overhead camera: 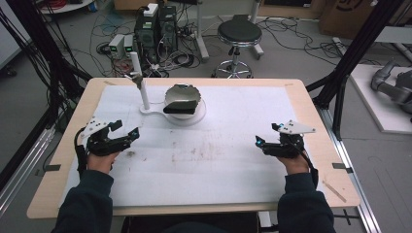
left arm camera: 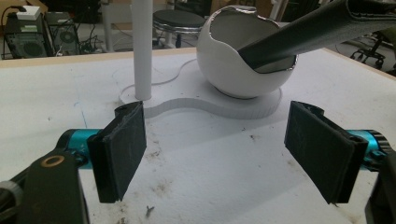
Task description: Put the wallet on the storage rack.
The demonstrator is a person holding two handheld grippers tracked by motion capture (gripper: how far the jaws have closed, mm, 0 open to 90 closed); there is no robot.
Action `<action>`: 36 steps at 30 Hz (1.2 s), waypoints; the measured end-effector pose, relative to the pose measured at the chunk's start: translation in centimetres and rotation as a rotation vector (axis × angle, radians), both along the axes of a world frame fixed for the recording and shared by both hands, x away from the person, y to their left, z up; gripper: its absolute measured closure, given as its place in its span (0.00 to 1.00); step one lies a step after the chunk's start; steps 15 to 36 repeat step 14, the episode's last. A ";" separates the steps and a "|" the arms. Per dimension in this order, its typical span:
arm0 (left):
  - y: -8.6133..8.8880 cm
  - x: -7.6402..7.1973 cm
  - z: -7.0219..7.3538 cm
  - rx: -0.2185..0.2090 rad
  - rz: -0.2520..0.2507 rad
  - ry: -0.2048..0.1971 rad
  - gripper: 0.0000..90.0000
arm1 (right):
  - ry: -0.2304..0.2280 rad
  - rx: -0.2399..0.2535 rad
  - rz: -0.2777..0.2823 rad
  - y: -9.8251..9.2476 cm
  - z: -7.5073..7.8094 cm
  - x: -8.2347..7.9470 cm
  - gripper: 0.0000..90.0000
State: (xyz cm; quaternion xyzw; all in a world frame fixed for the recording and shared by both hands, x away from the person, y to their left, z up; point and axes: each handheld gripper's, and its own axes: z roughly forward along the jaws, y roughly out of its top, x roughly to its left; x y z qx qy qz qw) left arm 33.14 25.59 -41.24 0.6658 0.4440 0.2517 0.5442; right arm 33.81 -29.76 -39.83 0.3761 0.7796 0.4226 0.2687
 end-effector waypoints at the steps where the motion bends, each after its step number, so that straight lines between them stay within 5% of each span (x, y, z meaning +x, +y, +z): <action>1: 0.0 0.0 0.0 0.003 0.000 0.000 0.23 | 0.003 0.000 -0.002 0.0 0.0 0.0 0.23; 36: 0.0 0.1 -0.1 0.001 0.003 0.004 0.23 | -0.001 0.002 -0.004 -0.1 0.0 -0.1 0.23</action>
